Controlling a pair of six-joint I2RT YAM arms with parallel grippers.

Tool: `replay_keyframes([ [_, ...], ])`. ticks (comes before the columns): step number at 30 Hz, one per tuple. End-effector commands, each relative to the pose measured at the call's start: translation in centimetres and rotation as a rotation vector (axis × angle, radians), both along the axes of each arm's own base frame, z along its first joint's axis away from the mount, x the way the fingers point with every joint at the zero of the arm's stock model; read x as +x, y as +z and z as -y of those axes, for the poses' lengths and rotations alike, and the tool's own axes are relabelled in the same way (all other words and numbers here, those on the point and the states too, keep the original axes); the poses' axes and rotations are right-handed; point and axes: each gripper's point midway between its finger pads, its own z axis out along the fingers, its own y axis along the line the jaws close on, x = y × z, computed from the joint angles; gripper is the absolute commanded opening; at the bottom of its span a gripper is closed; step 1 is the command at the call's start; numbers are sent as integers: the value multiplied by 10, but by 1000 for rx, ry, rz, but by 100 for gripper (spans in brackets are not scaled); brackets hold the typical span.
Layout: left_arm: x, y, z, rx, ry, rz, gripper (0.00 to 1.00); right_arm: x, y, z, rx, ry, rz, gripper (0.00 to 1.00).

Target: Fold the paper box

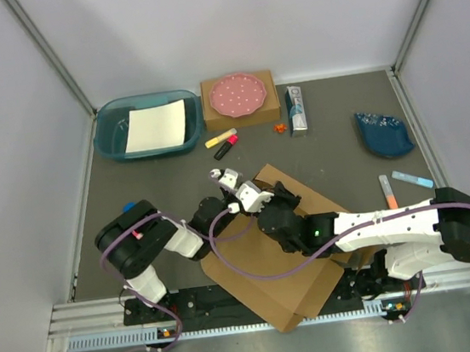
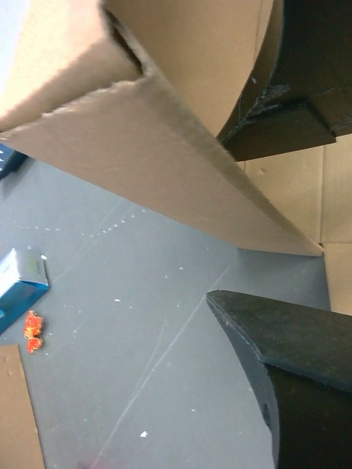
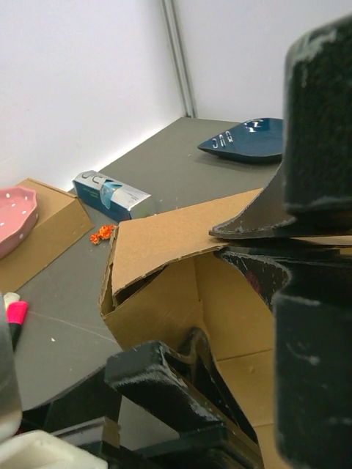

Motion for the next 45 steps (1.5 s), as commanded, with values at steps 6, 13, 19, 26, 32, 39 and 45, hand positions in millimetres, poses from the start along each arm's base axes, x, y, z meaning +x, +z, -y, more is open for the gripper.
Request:
replay_keyframes([
  [6, 13, 121, 14, -328, -69, 293, 49, -24, -60, -20, -53, 150, -186, 0],
  [13, 12, 113, 13, -303, -71, 283, 4, -23, -53, -23, -38, 140, -175, 0],
  [19, 13, 112, 10, -271, -55, 282, 1, -25, -25, -27, 10, 128, -172, 49],
  [26, 14, 113, 3, -257, -27, 275, 3, -33, 11, -19, 111, 129, -198, 67],
  [32, 13, 114, 1, -244, -20, 270, 3, -43, 43, -9, 209, 167, -235, 73],
  [39, 14, 118, 1, -221, -20, 274, 2, -45, 69, 13, 302, 151, -205, 76],
  [45, 22, 110, -12, -150, 64, 247, 0, -55, 108, 18, 538, 221, -195, 76],
])
